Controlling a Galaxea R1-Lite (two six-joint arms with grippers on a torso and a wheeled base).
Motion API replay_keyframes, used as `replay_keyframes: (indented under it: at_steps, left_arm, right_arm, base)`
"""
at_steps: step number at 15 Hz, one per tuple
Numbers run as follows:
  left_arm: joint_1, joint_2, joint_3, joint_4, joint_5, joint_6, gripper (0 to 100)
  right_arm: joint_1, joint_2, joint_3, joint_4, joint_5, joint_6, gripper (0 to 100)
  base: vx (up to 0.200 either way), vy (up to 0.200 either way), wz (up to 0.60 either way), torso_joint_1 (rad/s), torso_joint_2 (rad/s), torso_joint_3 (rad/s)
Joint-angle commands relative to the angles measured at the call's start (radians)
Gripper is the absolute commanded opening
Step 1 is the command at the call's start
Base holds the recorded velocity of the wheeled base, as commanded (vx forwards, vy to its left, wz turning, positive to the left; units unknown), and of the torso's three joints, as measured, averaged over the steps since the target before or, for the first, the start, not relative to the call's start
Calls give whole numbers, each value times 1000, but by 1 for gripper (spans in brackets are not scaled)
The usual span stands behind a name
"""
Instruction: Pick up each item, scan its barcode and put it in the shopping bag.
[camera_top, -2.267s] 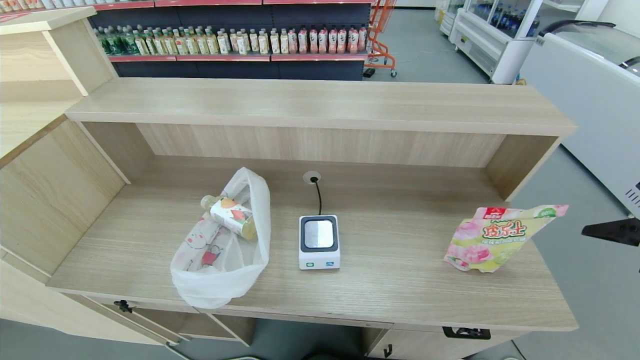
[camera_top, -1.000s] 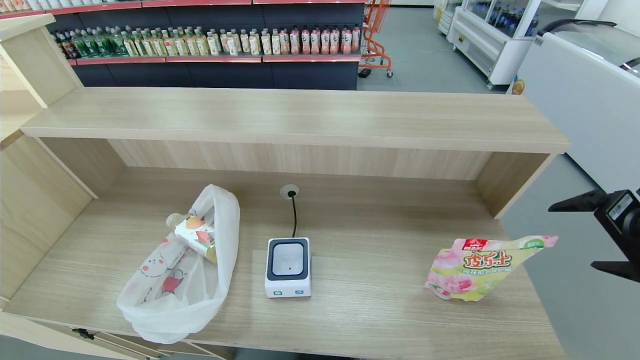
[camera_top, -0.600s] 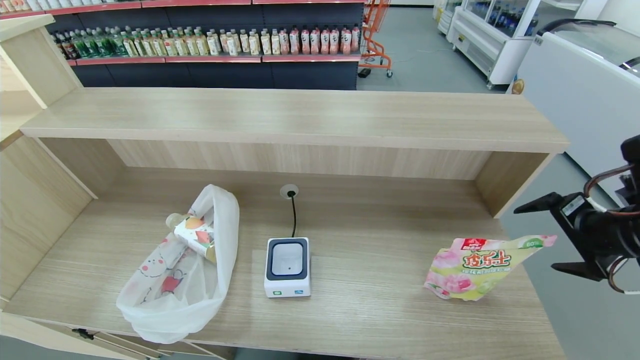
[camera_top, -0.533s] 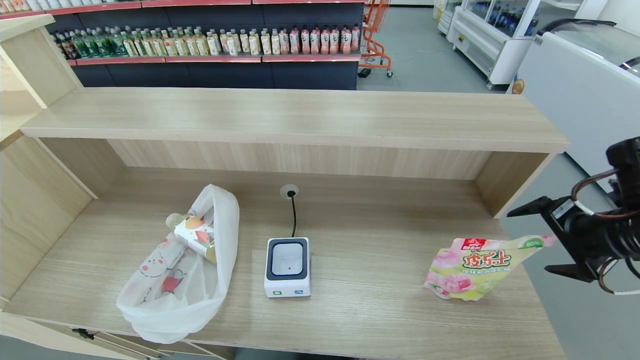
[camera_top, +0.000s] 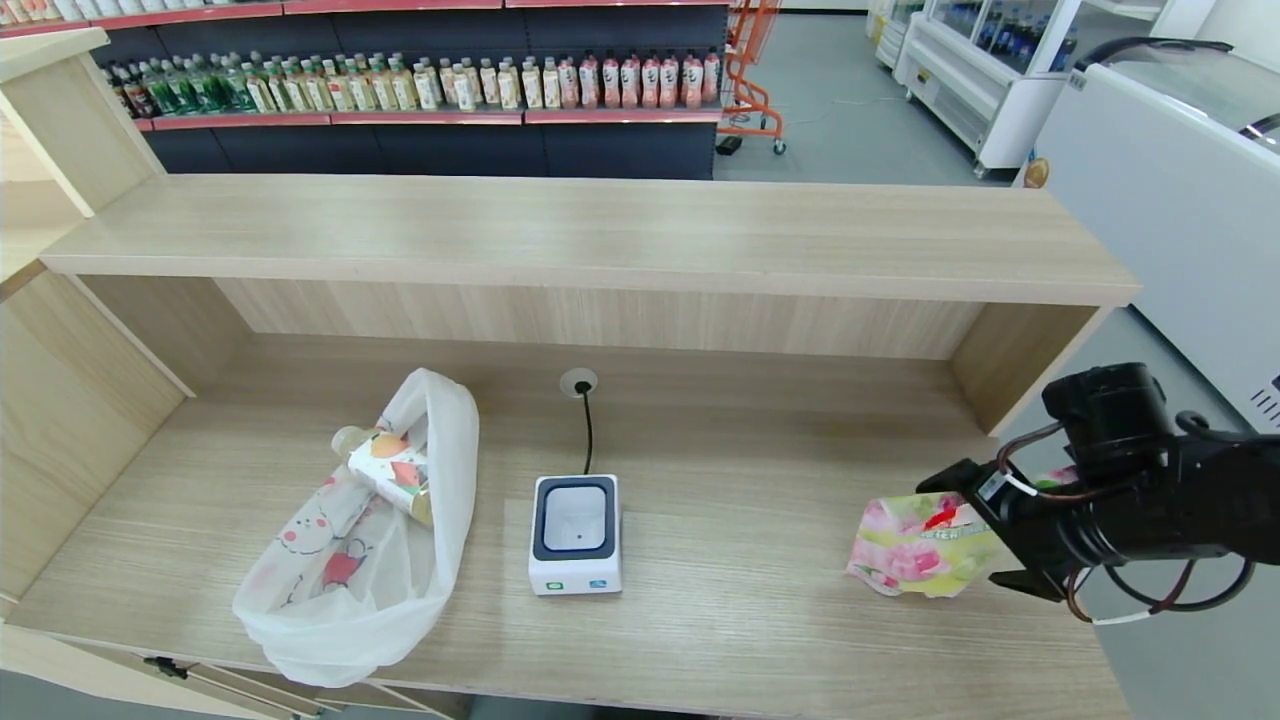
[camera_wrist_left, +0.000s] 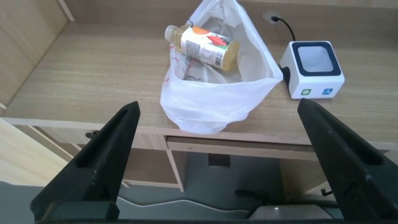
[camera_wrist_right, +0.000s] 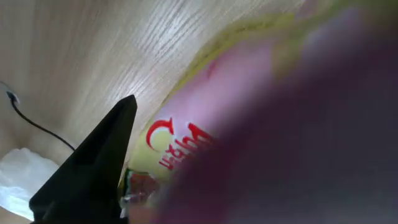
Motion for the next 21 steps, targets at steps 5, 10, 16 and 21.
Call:
replay_keyframes:
  at_steps: [5, 10, 16, 21]
  left_arm:
    - [0, 0, 0, 0, 0, 0, 100]
    - [0, 0, 0, 0, 0, 0, 100]
    - [0, 0, 0, 0, 0, 0, 100]
    - [-1, 0, 0, 0, 0, 0, 100]
  right_arm:
    - [7, 36, 55, -123, -13, -181, 0]
    - [12, 102, 72, -136, -47, -406, 0]
    - [-23, -176, 84, -251, 301, -908, 0]
    - [-103, -280, 164, -290, 1174, -1485, 0]
  base:
    - [0, 0, 0, 0, 0, 0]
    - [0, 0, 0, 0, 0, 0]
    - [0, 0, 0, 0, 0, 0]
    - [0, 0, 0, 0, 0, 0]
